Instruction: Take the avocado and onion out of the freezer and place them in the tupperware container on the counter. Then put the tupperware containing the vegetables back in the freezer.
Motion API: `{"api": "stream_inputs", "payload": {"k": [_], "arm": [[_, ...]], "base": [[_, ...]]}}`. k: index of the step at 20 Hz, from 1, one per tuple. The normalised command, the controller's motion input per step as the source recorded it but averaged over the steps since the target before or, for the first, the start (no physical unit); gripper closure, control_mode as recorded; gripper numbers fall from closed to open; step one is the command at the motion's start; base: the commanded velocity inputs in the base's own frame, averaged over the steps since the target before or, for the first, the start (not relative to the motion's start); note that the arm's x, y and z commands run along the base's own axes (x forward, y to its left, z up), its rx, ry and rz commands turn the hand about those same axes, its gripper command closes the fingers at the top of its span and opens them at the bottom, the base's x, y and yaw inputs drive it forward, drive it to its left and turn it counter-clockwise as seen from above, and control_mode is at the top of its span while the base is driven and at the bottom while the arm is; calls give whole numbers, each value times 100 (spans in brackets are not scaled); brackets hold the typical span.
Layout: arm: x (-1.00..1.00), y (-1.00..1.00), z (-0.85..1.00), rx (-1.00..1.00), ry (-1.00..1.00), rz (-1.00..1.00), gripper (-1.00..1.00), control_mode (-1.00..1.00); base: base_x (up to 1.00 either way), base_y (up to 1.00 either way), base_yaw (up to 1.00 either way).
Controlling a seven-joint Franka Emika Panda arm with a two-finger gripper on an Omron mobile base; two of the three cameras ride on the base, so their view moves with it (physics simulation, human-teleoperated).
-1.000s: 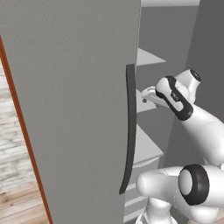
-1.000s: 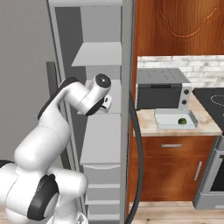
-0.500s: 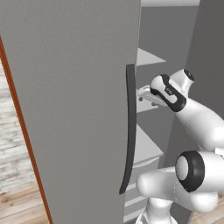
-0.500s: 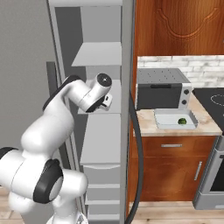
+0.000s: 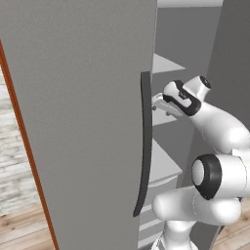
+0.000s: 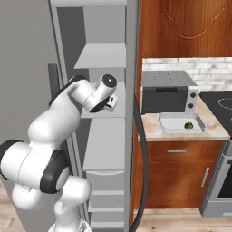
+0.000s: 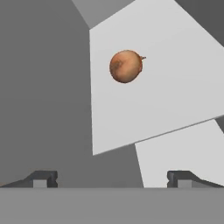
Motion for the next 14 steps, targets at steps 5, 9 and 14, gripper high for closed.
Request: {"api": "stream_inputs", "payload": {"k": [5,9,14], "arm": [[34,13,-15,0,0,0,-100,-100],[38,8,-17,0,0,0,-100,-100],[42,1,-9,1,0,0,-100,-100]], "base": [[0,0,0],[0,0,0],[0,0,0]]}}
